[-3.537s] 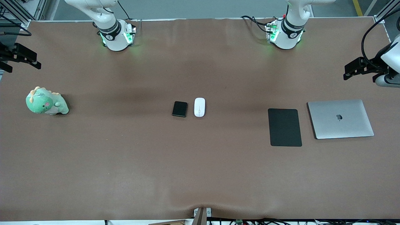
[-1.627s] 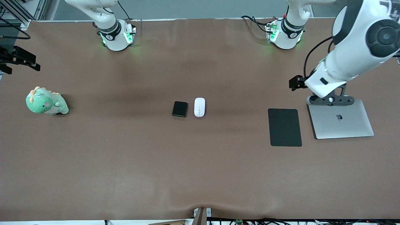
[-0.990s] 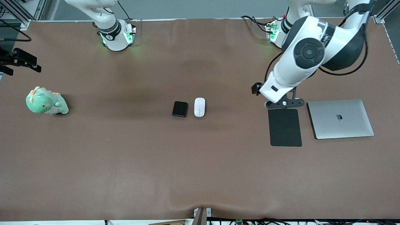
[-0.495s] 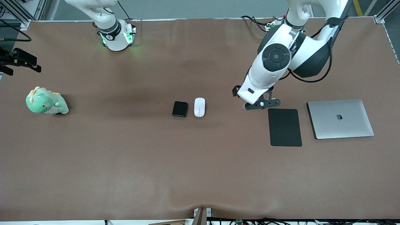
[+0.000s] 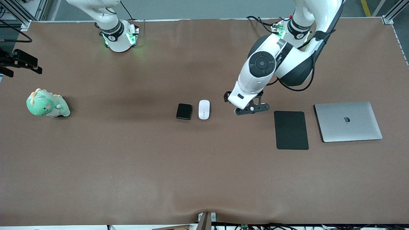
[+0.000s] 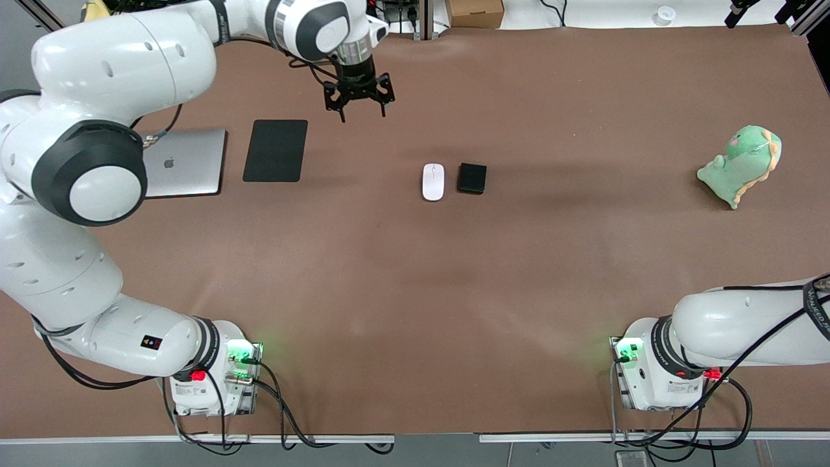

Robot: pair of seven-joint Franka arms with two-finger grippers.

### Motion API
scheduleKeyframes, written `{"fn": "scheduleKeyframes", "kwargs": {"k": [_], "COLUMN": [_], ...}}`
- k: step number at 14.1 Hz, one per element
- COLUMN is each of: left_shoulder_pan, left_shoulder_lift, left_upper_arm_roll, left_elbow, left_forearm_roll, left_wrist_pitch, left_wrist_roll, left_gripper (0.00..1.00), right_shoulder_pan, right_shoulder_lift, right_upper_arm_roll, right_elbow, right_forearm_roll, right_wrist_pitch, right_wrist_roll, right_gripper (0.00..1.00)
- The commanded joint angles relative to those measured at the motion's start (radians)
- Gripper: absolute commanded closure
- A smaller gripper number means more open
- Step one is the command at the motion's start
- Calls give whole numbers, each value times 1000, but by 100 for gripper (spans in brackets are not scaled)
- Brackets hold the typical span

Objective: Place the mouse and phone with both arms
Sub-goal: 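Move the left gripper over the white mouse, then lower the left gripper and close it on the white mouse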

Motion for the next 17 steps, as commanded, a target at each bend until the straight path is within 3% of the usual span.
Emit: {"fn": "scheduleKeyframes", "kwargs": {"k": [1, 9, 13, 17], "left_shoulder_pan": [-39, -177, -234, -238], "left_shoulder_lift": [55, 256, 305, 351], "left_upper_arm_roll": [0, 1, 4, 4], "left_elbow": [41, 186, 188, 185], "left_forearm_roll": [73, 127, 182, 198], "left_wrist_pitch": [30, 44, 174, 196], "left_wrist_roll": [-90, -196, -198, -177], "left_gripper": [0, 0, 0, 0], "right_shoulder_pan": [-19, -19, -22, -27], "right_shoulder_lift": [9, 18, 18, 18], "right_upper_arm_roll": [10, 10, 10, 10], "right_elbow": [19, 19, 19, 18], "right_forearm_roll": [11, 10, 10, 10], "right_wrist_pitch": [-10, -10, -10, -11], "right_wrist_roll": [-12, -12, -12, -12], "right_gripper": [0, 0, 0, 0]}}
